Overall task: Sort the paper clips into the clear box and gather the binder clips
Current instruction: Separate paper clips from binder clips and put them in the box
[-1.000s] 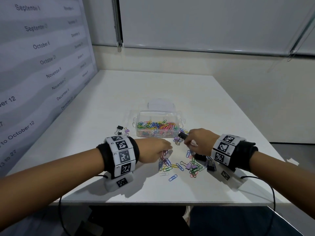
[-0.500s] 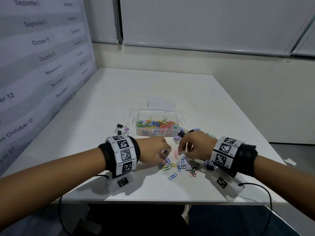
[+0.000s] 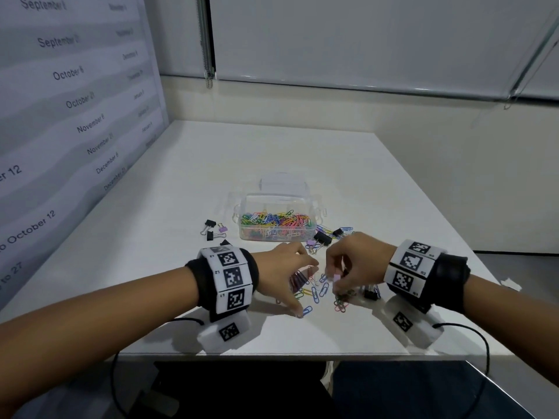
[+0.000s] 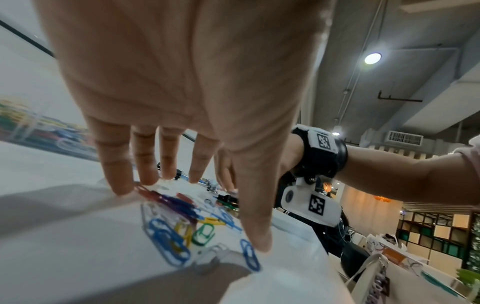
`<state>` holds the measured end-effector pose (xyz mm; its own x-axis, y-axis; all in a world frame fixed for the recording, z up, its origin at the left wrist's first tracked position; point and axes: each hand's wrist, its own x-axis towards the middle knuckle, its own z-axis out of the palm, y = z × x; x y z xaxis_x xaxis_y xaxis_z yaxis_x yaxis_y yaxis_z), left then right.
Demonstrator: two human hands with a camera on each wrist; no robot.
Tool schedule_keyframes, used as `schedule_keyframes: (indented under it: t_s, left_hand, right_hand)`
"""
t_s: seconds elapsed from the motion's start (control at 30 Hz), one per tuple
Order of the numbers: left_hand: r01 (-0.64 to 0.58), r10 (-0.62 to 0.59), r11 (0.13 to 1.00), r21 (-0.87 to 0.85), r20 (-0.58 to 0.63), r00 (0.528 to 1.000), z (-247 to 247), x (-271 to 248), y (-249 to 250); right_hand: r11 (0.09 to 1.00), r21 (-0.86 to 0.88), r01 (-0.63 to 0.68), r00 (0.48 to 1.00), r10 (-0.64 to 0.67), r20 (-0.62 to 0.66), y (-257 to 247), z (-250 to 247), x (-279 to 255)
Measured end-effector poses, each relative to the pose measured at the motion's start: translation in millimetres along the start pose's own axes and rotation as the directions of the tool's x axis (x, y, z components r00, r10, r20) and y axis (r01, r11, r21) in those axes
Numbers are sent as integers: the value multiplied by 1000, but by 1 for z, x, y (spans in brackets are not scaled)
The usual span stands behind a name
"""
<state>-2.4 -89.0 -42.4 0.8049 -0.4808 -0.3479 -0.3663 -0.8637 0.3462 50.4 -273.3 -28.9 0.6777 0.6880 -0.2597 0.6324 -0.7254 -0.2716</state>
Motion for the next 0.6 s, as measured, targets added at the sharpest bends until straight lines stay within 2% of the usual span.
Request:
schedule_keyframes:
  t_s: [0.13, 0.23, 0.33, 0.5, 0.6]
  left_hand:
    - [-121, 117, 990, 75, 55, 992, 5, 6, 9]
    - [-204, 173, 961, 187, 168, 971, 13, 7, 14]
    - [-217, 168, 945, 245, 207, 964, 18, 3, 13]
    - [-152, 108, 961, 233, 191, 976, 18, -11, -3]
    - [-105, 78, 954, 279, 106, 991, 19, -19, -14]
  right_hand:
    - [994, -48, -96, 988, 89, -128, 24, -15, 2]
    - [976, -101, -193, 975, 180, -130, 39, -17, 3]
    - [967, -110, -230, 970, 220, -101, 44, -12, 3]
    - [987, -134, -91, 983, 68, -170, 26, -5, 4]
    - [995, -97, 32, 987, -47, -151, 9, 0, 7]
